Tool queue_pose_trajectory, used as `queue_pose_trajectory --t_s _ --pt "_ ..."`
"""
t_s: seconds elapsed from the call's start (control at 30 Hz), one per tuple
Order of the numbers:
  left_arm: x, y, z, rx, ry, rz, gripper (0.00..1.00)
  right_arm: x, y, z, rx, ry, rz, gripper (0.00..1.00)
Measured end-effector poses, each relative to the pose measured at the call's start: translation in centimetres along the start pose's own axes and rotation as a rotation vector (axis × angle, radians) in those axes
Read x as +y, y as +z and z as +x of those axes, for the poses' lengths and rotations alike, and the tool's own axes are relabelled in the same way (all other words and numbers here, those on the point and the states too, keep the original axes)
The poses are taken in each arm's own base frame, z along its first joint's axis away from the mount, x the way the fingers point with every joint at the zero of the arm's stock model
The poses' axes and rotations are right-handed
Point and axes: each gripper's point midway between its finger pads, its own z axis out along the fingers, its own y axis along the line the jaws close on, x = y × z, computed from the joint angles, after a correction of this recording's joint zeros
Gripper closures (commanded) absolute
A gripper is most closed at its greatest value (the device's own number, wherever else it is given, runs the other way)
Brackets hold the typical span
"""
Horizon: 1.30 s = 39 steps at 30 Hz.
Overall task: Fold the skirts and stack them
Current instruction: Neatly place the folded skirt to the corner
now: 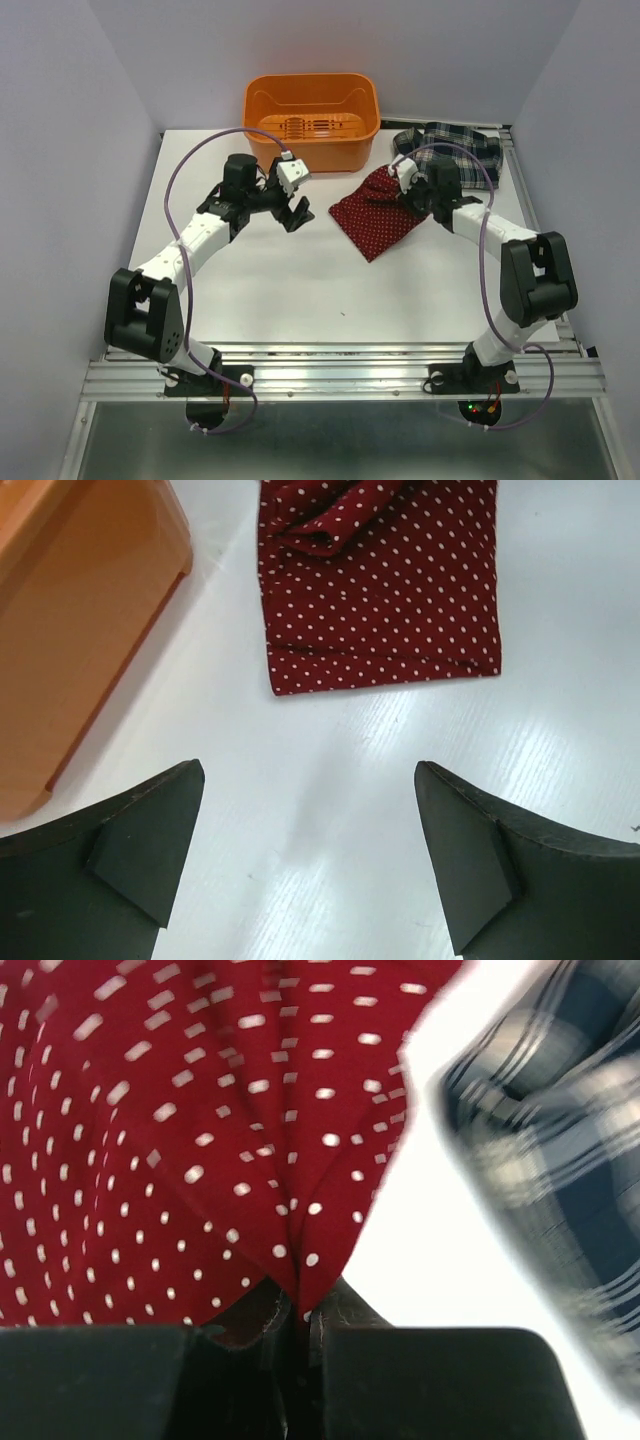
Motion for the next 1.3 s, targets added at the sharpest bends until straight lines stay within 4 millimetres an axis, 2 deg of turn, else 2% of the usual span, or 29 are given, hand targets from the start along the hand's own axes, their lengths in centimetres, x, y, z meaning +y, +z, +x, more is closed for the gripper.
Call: queue_pose_trajectory --t_s 0.17,0.3,0.43,0.57,0.67,0.93,1.07,1.23,1.3 --pt "-0.7 -0.3 1.0 0.016 -0.025 0.006 0.01 -3.7 2.0 -3.8 -0.043 -0.074 0.036 0.99" --pt "-1.1 -0.9 0.6 0.004 -0.027 0.001 0.01 -7.5 3.3 -4.7 -0.041 -0.043 0.08 0.99" --pt "-1.4 -1.4 0.4 -0.002 -0.025 -0.002 0.01 -12.3 4.3 -3.6 -0.022 0.012 0.15 0.99" --pt "-1.6 -1.4 0.8 0.004 -0.033 0.0 0.01 -15.1 4.2 -2.0 0.008 0.054 0.193 0.99" --pt "-1.8 -1.4 1.2 0.011 -0.041 0.003 0.01 -16.2 3.9 -1.6 0.014 0.078 0.207 0.99" --pt "-1.9 -1.3 1.3 0.013 -0.046 0.004 0.01 -18.6 4.0 -5.6 -0.092 0.173 0.211 0.99" --pt "-1.9 -1.3 1.3 0.014 -0.051 0.003 0.01 -20.5 4.3 -6.4 -0.126 0.242 0.226 0.99" --pt "-1.9 -1.3 1.3 0.014 -0.054 0.002 0.01 -22.7 5.3 -5.3 -0.135 0.343 0.249 0.99" --pt "-1.8 -1.4 1.4 0.015 -0.055 0.002 0.01 -23.8 5.9 -4.2 -0.136 0.404 0.26 0.99"
